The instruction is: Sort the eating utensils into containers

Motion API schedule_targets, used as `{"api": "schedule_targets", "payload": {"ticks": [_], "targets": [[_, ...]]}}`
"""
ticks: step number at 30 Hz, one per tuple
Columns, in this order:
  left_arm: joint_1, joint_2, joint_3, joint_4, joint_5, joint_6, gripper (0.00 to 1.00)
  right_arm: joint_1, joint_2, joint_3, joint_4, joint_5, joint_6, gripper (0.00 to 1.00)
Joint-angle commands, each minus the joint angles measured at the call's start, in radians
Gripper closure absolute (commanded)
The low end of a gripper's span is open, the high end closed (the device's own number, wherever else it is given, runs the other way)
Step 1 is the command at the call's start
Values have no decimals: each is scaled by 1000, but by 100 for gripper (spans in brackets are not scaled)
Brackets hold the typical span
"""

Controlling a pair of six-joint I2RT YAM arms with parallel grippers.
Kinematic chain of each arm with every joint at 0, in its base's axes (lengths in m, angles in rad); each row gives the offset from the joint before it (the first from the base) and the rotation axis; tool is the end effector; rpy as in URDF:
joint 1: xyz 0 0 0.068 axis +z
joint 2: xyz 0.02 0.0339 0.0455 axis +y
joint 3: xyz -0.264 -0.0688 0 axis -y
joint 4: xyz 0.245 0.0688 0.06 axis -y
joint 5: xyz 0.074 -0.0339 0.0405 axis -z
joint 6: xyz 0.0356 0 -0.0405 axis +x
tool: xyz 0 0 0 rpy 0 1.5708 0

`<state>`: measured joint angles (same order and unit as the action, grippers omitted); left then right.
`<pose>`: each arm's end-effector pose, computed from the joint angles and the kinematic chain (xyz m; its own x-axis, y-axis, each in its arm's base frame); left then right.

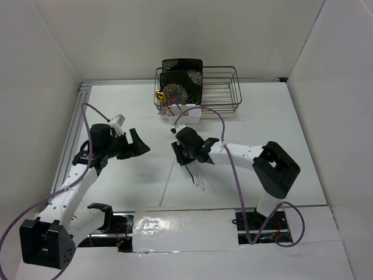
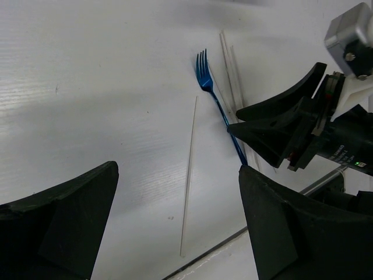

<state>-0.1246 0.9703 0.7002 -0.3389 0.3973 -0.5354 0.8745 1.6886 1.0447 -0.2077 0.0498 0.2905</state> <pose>0.2072 -0.0398 0.2627 -0.7073 -0.3855 -0.5925 0.0798 0.7893 -0.6088 0.2292 0.2714 0.1942 -0.6758 -0.3623 -0.6419 -0.5758 0.8032 0.1528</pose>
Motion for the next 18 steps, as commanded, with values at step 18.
{"api": "schedule_targets", "payload": {"ticks": [18], "targets": [[-7,-18,15,21,-48,-3,3,12,155,69,-8,119,-74,66]]}}
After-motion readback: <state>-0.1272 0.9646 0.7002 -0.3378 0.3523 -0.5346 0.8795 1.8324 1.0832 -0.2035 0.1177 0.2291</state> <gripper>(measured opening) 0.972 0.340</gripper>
